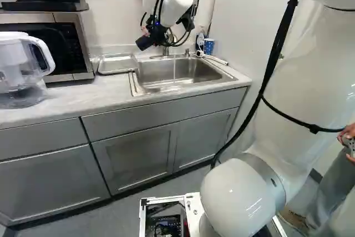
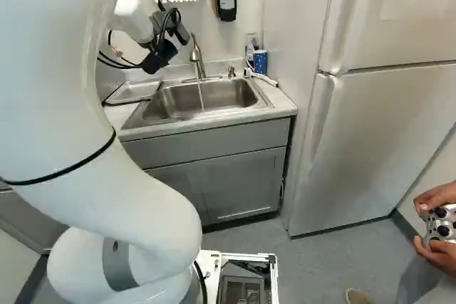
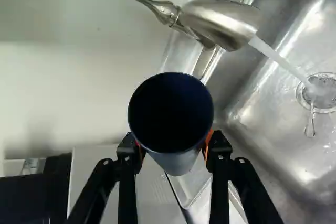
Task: Rinse the cup and place it in the tray
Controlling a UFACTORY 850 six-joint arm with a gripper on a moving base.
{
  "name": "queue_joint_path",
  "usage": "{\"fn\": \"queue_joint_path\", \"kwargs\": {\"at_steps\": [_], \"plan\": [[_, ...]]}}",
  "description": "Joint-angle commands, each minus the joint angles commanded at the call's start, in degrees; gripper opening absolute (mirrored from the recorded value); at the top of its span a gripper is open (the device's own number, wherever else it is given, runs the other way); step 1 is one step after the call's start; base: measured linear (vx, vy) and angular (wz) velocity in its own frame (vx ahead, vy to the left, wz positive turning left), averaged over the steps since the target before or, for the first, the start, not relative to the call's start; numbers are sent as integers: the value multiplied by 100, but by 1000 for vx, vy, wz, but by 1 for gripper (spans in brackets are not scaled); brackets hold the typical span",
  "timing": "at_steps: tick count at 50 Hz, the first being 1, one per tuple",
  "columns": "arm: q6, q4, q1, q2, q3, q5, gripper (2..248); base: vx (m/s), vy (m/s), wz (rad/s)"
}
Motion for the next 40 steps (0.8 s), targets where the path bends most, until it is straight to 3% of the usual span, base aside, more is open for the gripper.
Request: {"fn": "queue_joint_path", "kwargs": {"at_steps": [40], "plan": [[-2414,0,0,0,0,0,123,0,0,0]]}}
